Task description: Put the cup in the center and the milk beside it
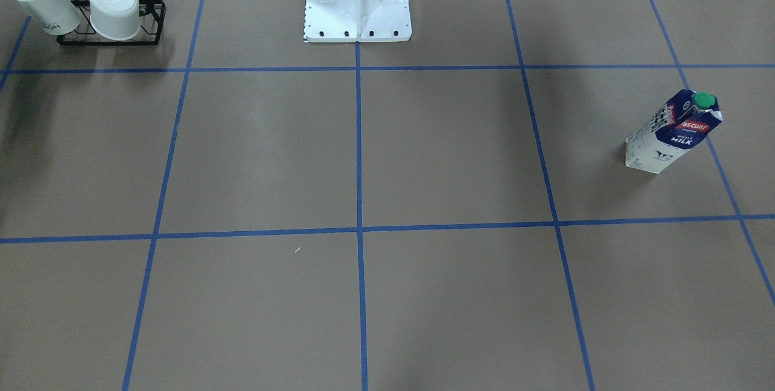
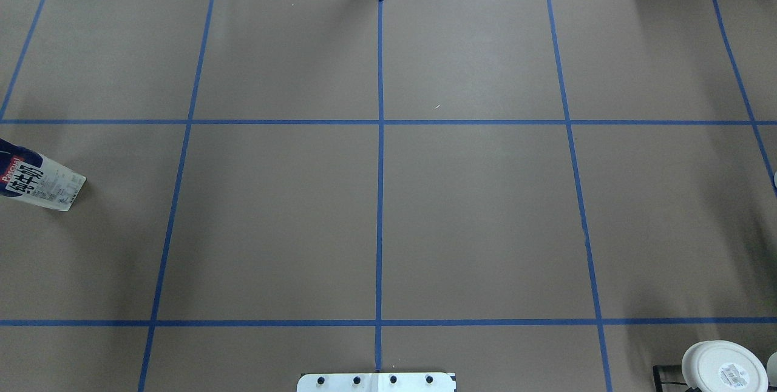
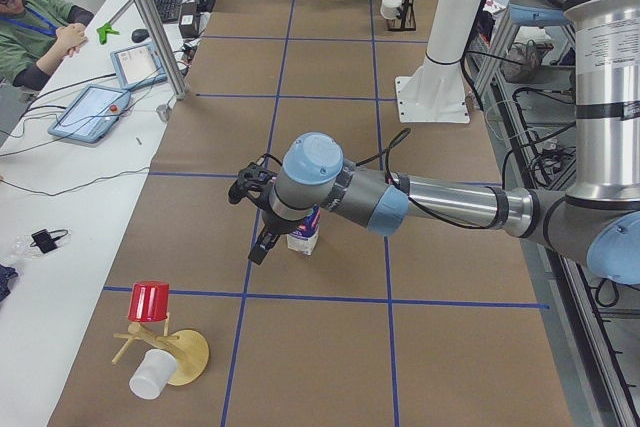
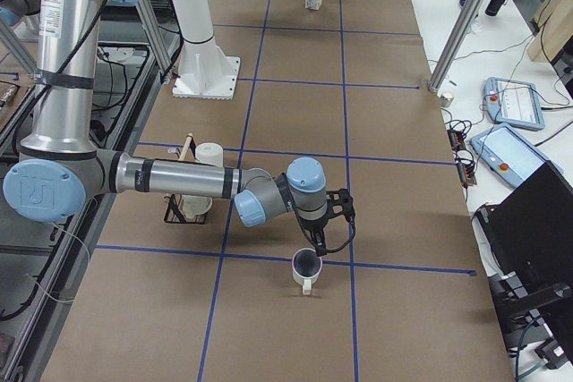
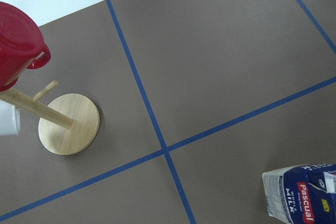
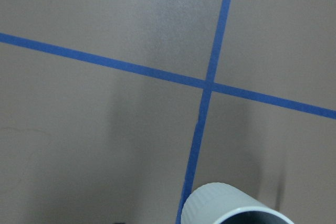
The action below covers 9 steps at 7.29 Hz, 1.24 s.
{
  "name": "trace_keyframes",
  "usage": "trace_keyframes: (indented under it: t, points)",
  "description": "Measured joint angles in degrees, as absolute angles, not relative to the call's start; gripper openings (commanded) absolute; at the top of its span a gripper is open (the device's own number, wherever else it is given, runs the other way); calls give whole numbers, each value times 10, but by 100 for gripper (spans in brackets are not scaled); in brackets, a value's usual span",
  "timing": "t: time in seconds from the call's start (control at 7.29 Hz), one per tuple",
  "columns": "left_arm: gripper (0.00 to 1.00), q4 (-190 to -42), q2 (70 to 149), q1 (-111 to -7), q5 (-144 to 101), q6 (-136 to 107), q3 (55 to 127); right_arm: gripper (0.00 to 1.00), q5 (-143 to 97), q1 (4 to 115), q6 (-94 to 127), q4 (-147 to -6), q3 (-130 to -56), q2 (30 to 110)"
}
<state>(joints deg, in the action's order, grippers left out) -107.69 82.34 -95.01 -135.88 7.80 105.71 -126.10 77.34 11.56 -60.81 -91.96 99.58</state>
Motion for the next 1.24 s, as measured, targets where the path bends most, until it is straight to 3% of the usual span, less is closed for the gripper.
trace_keyframes:
  t: [0.27, 0.55, 0.69, 1.24]
  points:
    - [99, -1086, 823, -950, -1359, 77, 1055, 21, -1254, 764, 113, -606, -918, 1005]
    - [99, -1096, 821, -950, -1359, 77, 1050, 13, -1245, 745, 112, -606, -914, 1006]
    - [99, -1098, 820, -950, -1359, 77, 1050, 2, -1239, 737, 108, -606, -911, 1006]
    - [99, -1098, 818, -950, -1359, 77, 1049, 0, -1238, 734, 85, -606, -920, 1002]
